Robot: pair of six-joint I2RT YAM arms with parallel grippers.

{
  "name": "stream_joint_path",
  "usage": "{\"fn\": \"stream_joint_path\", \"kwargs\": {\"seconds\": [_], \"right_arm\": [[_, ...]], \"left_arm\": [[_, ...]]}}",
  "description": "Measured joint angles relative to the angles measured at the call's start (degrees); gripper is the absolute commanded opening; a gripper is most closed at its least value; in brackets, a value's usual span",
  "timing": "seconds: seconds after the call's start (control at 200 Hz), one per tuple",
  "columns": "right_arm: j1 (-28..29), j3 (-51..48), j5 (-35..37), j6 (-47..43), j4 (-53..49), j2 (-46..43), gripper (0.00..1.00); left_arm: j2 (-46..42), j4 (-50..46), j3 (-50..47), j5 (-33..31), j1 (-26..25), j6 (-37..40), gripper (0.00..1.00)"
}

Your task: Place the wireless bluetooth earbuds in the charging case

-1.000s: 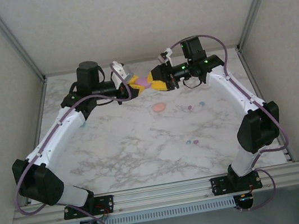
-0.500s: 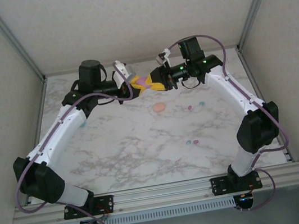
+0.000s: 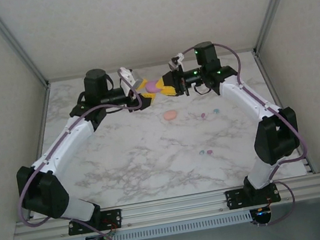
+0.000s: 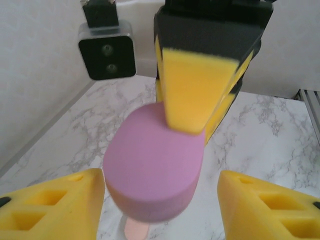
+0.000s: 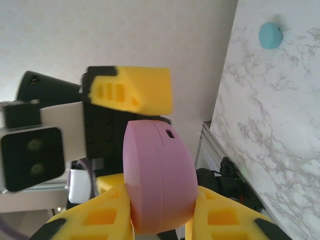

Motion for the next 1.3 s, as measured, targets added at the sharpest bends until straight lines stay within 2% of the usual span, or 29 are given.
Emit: {"fn": "stream_joint_path", "kwargs": {"seconds": [0.175,0.35,0.541,0.651,0.961,1.301], "right_arm": [[-0.52,-1.11,-1.64,7.34,9.38,-1.14,0.17],[-0.52,-1.6,-2.36,10.93,13.79,-1.79,0.17],[-0.52,-2.71,-2.51,14.03,17.27,-1.84,0.18],[-0.52,-3.17,-2.54,15.45,18.86,-1.84,0.18],[-0.52,-4.52,-2.64,20.46,25.03,-1.84,0.18],[-0.52,-4.68,-2.82,21.9,26.4,-1.84,0.18]], "left_arm": [[0.0,6.99,-2.05,0.79,0.55,-3.82,0.61],[-0.02,15.85,-3.65,0.92,0.55,-9.81,0.61],[-0.02,20.55,-3.91,1.73,0.48,-13.38,0.58],[-0.02,20.98,-3.89,2.16,0.37,-13.84,0.55],[0.0,20.46,-3.78,2.49,-0.5,-13.51,0.54],[0.0,20.2,-3.45,1.64,-0.87,-13.38,0.5]]}}
